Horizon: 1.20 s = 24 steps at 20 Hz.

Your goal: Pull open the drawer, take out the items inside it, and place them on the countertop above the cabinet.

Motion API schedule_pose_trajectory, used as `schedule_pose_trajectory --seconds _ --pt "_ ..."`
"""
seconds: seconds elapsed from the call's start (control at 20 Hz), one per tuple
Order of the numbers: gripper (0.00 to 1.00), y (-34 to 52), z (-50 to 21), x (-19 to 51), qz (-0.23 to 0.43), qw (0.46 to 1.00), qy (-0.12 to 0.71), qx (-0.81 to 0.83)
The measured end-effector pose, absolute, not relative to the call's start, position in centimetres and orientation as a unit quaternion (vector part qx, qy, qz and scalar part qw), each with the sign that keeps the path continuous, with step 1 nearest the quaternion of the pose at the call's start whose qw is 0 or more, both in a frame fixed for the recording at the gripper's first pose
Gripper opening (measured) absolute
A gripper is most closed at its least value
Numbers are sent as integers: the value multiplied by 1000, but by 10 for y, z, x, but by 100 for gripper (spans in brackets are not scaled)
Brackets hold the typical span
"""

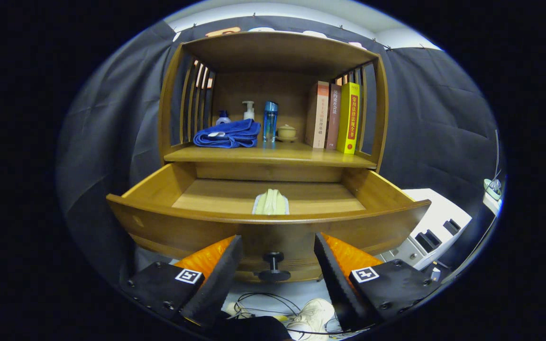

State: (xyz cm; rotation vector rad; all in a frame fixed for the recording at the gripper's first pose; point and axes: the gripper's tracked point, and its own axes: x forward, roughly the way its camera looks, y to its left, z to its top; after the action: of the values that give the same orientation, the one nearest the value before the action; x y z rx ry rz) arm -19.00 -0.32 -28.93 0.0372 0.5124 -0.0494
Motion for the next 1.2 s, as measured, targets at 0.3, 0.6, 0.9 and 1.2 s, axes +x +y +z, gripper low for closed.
schedule_pose_trajectory --seconds 0.3,0.6,0.9,1.2 --pt "99 -5 -228 -174 -25 969 233 82" --pt "98 -2 -209 -127 -9 971 231 64" --pt "98 9 -263 -67 7 953 299 55" --pt "97 3 -335 -30 1 924 383 24"
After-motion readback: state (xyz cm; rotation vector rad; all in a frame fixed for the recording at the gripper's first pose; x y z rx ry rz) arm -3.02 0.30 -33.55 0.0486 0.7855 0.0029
